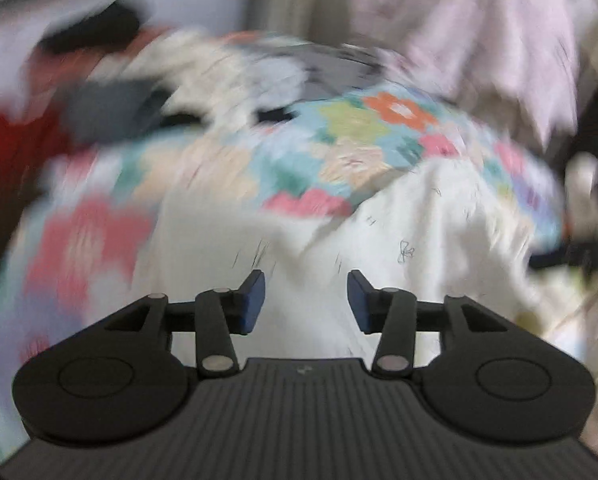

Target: Fold clothes

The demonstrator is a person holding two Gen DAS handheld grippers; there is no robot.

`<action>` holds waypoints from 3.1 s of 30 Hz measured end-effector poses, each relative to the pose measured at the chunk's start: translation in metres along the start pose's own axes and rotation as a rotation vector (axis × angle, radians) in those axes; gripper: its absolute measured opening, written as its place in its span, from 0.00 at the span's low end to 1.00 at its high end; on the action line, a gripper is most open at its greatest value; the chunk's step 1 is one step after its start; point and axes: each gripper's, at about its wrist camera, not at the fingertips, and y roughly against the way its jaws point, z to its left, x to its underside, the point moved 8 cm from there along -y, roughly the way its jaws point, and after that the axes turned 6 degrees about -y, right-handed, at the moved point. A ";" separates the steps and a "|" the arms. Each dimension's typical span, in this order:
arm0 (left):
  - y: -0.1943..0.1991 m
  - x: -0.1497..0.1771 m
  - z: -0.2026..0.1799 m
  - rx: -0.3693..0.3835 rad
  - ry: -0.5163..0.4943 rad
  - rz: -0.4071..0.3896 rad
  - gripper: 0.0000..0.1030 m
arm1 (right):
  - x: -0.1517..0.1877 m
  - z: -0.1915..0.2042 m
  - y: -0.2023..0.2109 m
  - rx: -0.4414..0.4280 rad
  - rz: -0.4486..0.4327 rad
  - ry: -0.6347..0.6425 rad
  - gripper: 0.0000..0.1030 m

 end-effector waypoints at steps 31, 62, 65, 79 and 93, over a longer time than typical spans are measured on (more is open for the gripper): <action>-0.162 -0.050 -0.165 0.440 -0.226 -0.027 0.07 | -0.039 -0.093 -0.033 0.071 -0.276 -0.291 0.54; -0.089 0.027 -0.165 0.283 -0.420 0.023 0.48 | 0.009 -0.058 -0.046 -0.007 -0.164 -0.164 0.07; -0.081 0.007 -0.124 0.145 -0.344 -0.013 0.50 | 0.026 -0.055 -0.040 0.055 -0.119 -0.111 0.07; -0.135 0.005 -0.029 -0.108 -0.196 0.165 0.60 | 0.045 -0.051 -0.037 0.056 -0.073 -0.121 0.11; -0.110 0.053 -0.019 -0.121 -0.068 0.239 0.64 | 0.066 -0.050 -0.052 0.026 0.111 -0.066 0.17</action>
